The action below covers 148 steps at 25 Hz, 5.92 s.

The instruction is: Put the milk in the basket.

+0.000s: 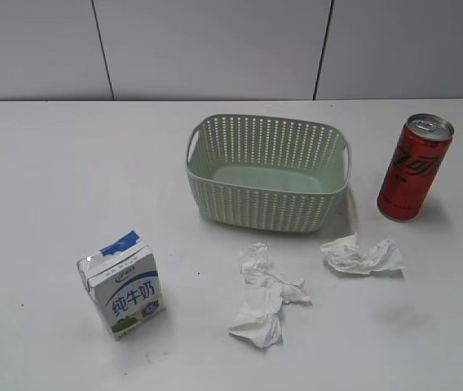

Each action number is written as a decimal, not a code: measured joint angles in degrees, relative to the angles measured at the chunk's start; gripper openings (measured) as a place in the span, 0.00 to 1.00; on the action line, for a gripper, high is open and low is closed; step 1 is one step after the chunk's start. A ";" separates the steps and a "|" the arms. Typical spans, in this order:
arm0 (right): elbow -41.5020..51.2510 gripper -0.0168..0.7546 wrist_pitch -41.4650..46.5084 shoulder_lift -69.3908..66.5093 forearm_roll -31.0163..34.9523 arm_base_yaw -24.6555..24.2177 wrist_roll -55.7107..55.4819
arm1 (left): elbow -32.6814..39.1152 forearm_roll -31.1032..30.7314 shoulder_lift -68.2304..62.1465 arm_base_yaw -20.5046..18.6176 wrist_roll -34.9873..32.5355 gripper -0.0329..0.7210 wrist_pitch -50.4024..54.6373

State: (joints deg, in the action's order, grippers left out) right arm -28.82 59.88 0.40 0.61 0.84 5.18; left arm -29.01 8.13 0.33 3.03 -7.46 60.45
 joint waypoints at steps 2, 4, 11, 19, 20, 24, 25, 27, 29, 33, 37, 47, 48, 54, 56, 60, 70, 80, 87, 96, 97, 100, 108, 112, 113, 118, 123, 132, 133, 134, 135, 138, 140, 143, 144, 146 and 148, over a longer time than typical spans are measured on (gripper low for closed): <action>0.00 0.67 0.00 0.00 0.00 0.00 0.00 | 0.00 0.00 0.00 0.00 0.00 0.81 0.00; 0.00 0.67 0.00 0.00 0.00 0.00 0.00 | 0.00 0.00 0.00 0.00 0.00 0.81 0.00; 0.00 0.67 0.00 0.00 0.00 0.00 0.00 | 0.00 0.00 0.00 0.00 0.00 0.81 0.00; 0.00 0.67 0.00 0.00 0.00 0.00 0.00 | -2.58 0.00 -1.61 0.00 -0.07 0.81 -5.81; 0.00 0.67 0.00 0.00 0.00 0.00 0.00 | -3.33 0.08 -3.29 0.00 -0.56 0.81 -6.77; 0.00 0.67 0.00 0.00 0.00 0.00 0.00 | -5.36 1.17 -12.77 0.15 -5.11 0.81 -9.17; 0.00 0.67 0.00 0.00 0.00 0.00 0.00 | -5.58 1.73 -15.16 0.48 -5.83 0.81 -9.90; 0.00 0.67 0.00 0.00 0.00 0.00 0.00 | -5.77 2.78 -18.81 1.99 -6.74 0.81 -11.91; 0.00 0.67 0.00 0.00 0.00 0.00 0.00 | -5.77 3.44 -21.83 4.61 -8.10 0.81 -13.70; 0.00 0.67 0.00 0.00 0.00 0.00 0.00 | -5.77 3.73 -27.79 12.56 -9.61 0.81 -14.57; 0.00 0.67 0.00 0.00 0.00 0.00 0.00 | -5.77 3.78 -33.88 21.45 -10.66 0.81 -15.91; 0.00 0.67 0.00 0.00 0.00 0.00 0.00 | -8.96 2.44 -56.84 32.25 -11.49 0.85 -18.64; 0.00 0.67 0.00 0.00 0.00 0.00 0.00 | -10.29 2.44 -60.13 32.25 -11.49 0.86 -18.37; 0.00 0.67 0.00 0.00 0.00 0.00 0.00 | -19.40 4.63 -76.15 32.25 -14.98 0.92 -15.18; 0.00 0.67 0.00 0.00 0.00 0.00 0.00 | -21.86 6.96 -80.39 32.25 -16.65 0.92 -13.52; 0.00 0.67 0.00 0.00 0.00 0.00 0.00 | -24.85 7.76 -87.04 32.25 -17.65 0.92 -13.13; 0.00 0.67 0.00 0.00 0.00 0.00 0.00 | -25.68 7.20 -96.74 32.25 -17.90 0.84 -15.94; 0.00 0.67 0.00 0.00 0.00 0.00 0.00 | -27.57 6.36 -96.56 32.30 -18.05 0.44 -11.93; 0.00 0.67 0.00 0.00 0.00 0.00 0.00 | -45.57 0.04 -94.46 32.30 -18.05 0.44 -2.51; 0.00 0.67 0.00 0.00 0.00 0.00 0.00 | -74.72 -1.04 -107.56 32.30 -18.22 0.44 0.33; 0.00 0.67 0.00 0.00 0.00 0.00 0.00 | -76.86 -0.98 -109.75 32.30 -18.22 0.44 0.82; 0.00 0.67 0.00 0.00 0.00 0.00 0.00 | -82.80 -0.79 -116.95 32.49 -18.27 0.44 1.46; 0.00 0.67 0.00 0.00 0.00 0.00 0.00 | -85.44 -0.40 -127.17 34.99 -18.27 0.44 -0.14; 0.00 0.67 0.00 0.00 0.00 0.00 0.00 | -85.54 0.68 -130.32 35.03 -18.27 0.44 -0.09; 0.00 0.67 0.00 0.00 0.00 0.00 0.00 | -85.54 1.46 -130.85 34.99 -18.27 0.44 -0.03; 0.00 0.67 0.00 0.00 0.00 0.00 0.00 | -85.69 4.04 -130.62 34.96 -18.27 0.75 -0.42; 0.00 0.67 0.00 0.00 0.00 0.00 0.00 | -85.80 3.51 -126.68 34.96 -18.27 0.91 1.23; 0.00 0.67 0.00 0.00 0.00 0.00 -0.05 | -86.27 -3.03 -115.12 28.04 -11.93 0.87 6.03; 0.00 0.67 0.00 0.00 0.00 0.00 -0.05 | -86.27 -3.48 -114.72 26.31 -11.23 0.86 7.42; 0.00 0.67 0.00 0.00 0.00 0.00 -0.05 | -86.27 -4.15 -114.47 24.43 -10.36 0.85 8.23; 0.00 0.67 0.00 0.00 0.00 0.00 -0.05 | -86.22 -4.61 -114.34 22.84 -9.32 0.83 8.63; 0.00 0.67 0.00 0.00 0.00 0.00 -0.05 | -85.20 -5.06 -113.83 16.65 -4.75 0.82 9.04; 0.00 0.67 0.00 0.00 0.00 0.00 -0.05 | -83.81 -4.85 -113.21 12.92 -2.67 0.81 9.09; 0.00 0.67 0.00 0.00 0.00 0.00 -0.05 | -79.68 -4.29 -111.05 7.98 -1.45 0.81 9.10; 0.00 0.67 0.00 0.00 0.00 0.00 -0.05 | -78.04 -4.24 -110.12 6.55 -1.39 0.81 9.15; 0.00 0.67 0.00 0.00 0.00 0.00 -0.05 | -73.46 -4.24 -107.54 4.24 -1.17 0.81 9.15; 0.00 0.67 0.00 0.00 0.00 0.00 -0.05 | -68.45 -4.22 -104.69 2.20 -1.10 0.81 9.15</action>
State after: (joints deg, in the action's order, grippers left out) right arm -28.82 59.88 0.40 0.61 0.84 5.13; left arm -97.46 3.92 -104.36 5.23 -8.55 69.60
